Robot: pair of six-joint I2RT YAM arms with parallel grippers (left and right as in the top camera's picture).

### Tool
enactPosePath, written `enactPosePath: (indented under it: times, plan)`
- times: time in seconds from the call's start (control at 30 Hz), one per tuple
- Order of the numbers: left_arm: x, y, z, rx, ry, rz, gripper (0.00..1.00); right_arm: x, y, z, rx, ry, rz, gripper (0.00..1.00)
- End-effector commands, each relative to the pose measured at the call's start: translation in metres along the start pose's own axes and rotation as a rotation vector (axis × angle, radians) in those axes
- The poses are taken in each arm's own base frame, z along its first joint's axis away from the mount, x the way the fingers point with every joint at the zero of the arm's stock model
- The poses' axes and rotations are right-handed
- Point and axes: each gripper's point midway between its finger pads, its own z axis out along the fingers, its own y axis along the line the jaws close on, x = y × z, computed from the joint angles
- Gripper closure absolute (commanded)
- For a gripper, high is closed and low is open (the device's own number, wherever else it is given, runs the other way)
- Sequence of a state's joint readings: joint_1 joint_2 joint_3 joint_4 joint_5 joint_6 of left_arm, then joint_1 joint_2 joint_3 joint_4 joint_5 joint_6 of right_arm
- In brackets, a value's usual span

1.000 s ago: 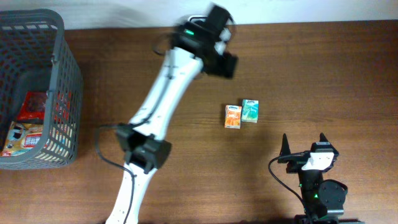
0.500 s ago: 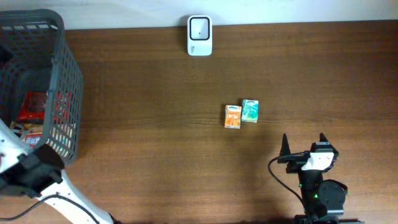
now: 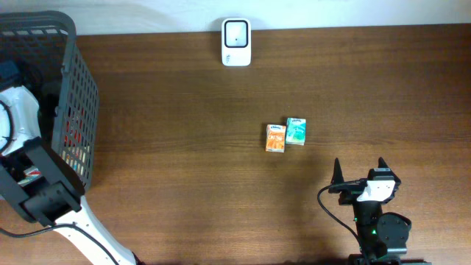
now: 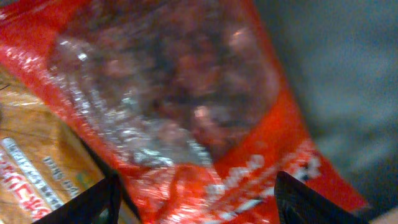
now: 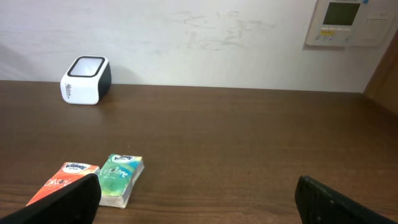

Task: Scan the item barcode
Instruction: 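Pick the red Hacks snack bag from the basket, drop it on table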

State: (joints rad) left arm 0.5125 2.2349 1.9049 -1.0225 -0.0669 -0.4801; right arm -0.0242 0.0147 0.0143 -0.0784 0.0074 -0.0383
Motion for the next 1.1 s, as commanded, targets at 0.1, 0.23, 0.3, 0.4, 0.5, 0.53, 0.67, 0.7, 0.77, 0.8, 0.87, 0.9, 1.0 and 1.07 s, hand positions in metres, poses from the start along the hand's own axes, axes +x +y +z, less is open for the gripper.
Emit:
enactPosePath:
  times: [0.1, 0.23, 0.3, 0.4, 0.5, 0.53, 0.67, 0.7, 0.77, 0.8, 0.87, 0.9, 1.0, 1.07]
  plan:
    - [0.011, 0.029, 0.029, -0.12, -0.019, -0.007, 0.13, 0.003, 0.001, 0.0, -0.002, 0.005, -0.007, 0.01]
    - [0.008, 0.028, 0.024, -0.11, -0.037, -0.011, 1.0, 0.004, 0.001, 0.0, -0.001, 0.005, -0.007, 0.01]
    - [-0.004, 0.024, 0.0, -0.081, -0.091, -0.018, 1.0, 0.003, 0.001, 0.0, -0.001, 0.005, -0.007, 0.01]
    - [-0.048, 0.004, -0.124, 0.089, -0.343, -0.049, 1.0, 0.003, 0.001, 0.0, -0.001, 0.005, -0.007, 0.01]
    - [-0.051, 0.006, -0.252, 0.244, -0.573, -0.068, 1.0, 0.004, 0.001, 0.0, -0.001, 0.005, -0.007, 0.01]
    - [-0.04, 0.01, -0.296, 0.307, -0.646, -0.067, 1.0, 0.003, 0.001, 0.0, -0.002, 0.005, -0.007, 0.01]
    - [0.056, -0.043, -0.418, 0.811, -0.642, 0.177, 1.0, 0.003, 0.001, 0.0, -0.002, 0.005, -0.007, 0.01]
    - [0.095, -0.081, -0.427, 0.937, -0.55, 0.304, 1.0, 0.003, 0.001, 0.0, -0.001, 0.005, -0.007, 0.01]
    - [0.149, -0.133, -0.425, 1.026, -0.434, 0.471, 1.0, 0.003, 0.001, 0.0, -0.001, 0.005, -0.007, 0.01]
    - [0.172, -0.154, -0.422, 1.048, -0.389, 0.544, 1.0, 0.003, 0.001, 0.0, -0.002, 0.005, -0.007, 0.01]
    - [0.261, -0.214, -0.382, 1.025, -0.275, 0.939, 1.0, 0.004, 0.001, 0.0, -0.001, 0.005, -0.007, 0.01]
    - [0.293, -0.228, -0.352, 0.956, -0.196, 1.03, 1.0, 0.003, 0.001, 0.0, -0.001, 0.005, -0.007, 0.01]
    - [0.363, -0.252, -0.267, 0.76, -0.016, 1.221, 1.0, 0.003, 0.001, 0.0, -0.002, 0.005, -0.007, 0.01]
    - [0.41, -0.261, -0.21, 0.673, 0.094, 1.409, 1.0, 0.004, 0.001, 0.0, -0.001, 0.005, -0.007, 0.01]
